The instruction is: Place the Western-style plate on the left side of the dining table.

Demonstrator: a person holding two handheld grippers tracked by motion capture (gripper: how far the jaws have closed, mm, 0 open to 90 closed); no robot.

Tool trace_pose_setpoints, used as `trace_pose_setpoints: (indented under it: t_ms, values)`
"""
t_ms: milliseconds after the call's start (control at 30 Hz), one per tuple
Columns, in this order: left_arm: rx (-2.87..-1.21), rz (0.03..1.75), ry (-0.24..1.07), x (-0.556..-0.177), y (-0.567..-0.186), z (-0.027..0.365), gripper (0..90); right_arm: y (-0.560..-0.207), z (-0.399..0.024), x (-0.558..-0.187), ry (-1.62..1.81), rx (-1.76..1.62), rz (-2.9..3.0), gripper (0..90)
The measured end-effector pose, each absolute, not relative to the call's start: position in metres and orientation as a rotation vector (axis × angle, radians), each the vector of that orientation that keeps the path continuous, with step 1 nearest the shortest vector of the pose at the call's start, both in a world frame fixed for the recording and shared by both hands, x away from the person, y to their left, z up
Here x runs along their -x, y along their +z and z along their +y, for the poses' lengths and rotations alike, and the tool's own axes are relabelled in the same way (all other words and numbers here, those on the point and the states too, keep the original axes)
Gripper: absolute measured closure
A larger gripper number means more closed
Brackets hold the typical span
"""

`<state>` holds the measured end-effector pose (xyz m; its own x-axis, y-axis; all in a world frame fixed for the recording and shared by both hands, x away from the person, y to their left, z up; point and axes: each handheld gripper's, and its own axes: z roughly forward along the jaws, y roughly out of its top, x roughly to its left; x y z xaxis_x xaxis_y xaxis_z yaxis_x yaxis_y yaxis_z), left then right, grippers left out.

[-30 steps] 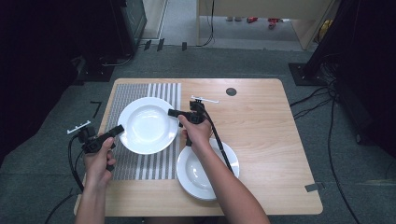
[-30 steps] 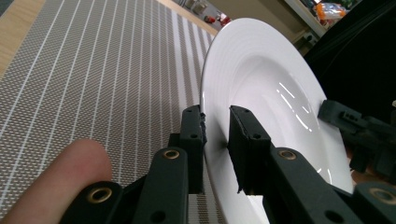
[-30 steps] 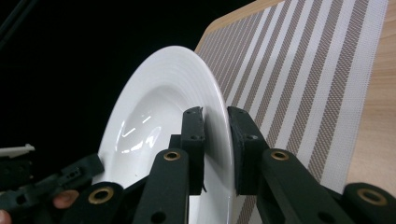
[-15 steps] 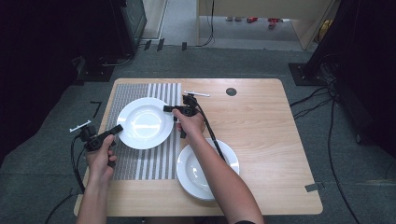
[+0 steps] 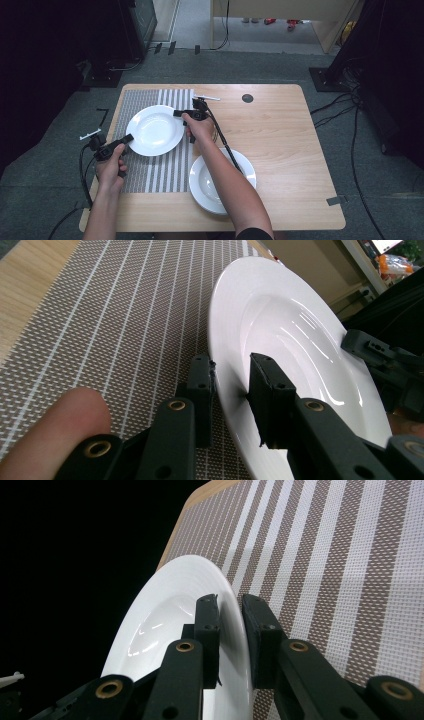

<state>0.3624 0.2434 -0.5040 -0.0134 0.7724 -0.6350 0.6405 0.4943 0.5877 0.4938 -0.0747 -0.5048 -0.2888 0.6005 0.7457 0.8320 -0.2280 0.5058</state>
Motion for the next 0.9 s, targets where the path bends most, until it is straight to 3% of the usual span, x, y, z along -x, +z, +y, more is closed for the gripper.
trace_pose_setpoints:
  t_ms: [600,900]
  values:
    - [-1.231,1.728,0.214,-0.365,-0.508,0.241,70.3,-0.514,-0.065,-0.505,-1.571,1.737,-1.812,79.1]
    - [-1.262,1.714,0.244,-0.364,-0.507,0.238,69.0,-0.518,-0.061,-0.503,-1.542,1.750,-1.913,74.3]
